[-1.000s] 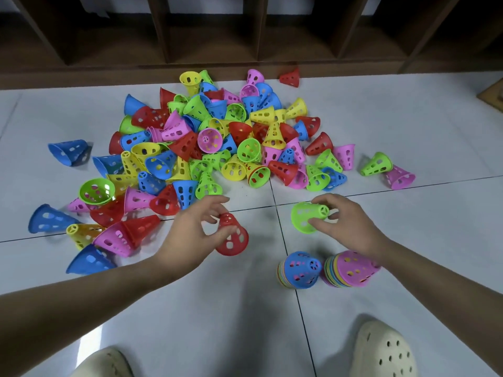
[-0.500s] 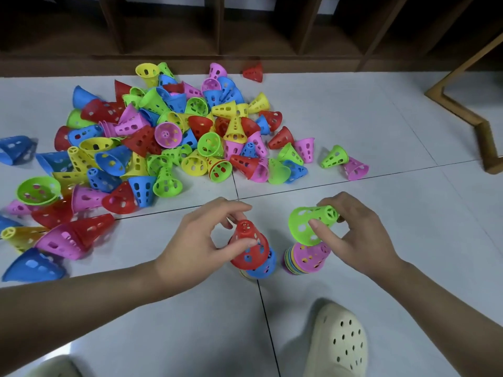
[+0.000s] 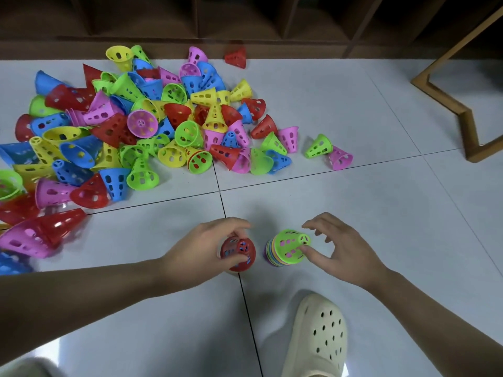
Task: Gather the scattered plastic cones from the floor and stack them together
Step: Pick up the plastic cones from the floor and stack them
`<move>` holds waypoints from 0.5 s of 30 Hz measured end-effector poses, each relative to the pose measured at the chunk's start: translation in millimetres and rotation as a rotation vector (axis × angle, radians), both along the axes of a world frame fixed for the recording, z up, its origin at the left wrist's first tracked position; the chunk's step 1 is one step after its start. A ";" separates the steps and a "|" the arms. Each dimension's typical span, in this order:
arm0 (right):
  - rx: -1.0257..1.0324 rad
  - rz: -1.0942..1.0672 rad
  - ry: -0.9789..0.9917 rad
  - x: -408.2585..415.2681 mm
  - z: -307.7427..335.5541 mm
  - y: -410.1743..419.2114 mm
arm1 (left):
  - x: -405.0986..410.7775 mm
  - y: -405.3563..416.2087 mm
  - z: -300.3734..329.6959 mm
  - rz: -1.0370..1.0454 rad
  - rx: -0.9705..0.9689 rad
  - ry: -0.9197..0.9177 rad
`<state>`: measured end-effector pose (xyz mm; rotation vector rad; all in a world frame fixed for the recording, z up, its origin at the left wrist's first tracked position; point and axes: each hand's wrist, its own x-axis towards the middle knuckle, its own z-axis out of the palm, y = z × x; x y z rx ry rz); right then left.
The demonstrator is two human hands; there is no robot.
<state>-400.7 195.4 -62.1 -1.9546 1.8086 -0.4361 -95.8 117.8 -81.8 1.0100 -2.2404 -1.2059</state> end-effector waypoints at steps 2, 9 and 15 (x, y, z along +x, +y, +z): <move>0.022 -0.009 -0.039 -3.0 -1.0 -2.2 | 5.8 -5.0 -3.5 -0.004 0.014 -0.014; 0.003 -0.028 -0.099 4.4 0.8 -37.1 | 38.7 -50.5 -19.8 0.143 -0.027 -0.094; 0.062 -0.034 -0.161 27.6 -20.1 -89.1 | 82.1 -109.2 -46.4 0.351 0.077 -0.447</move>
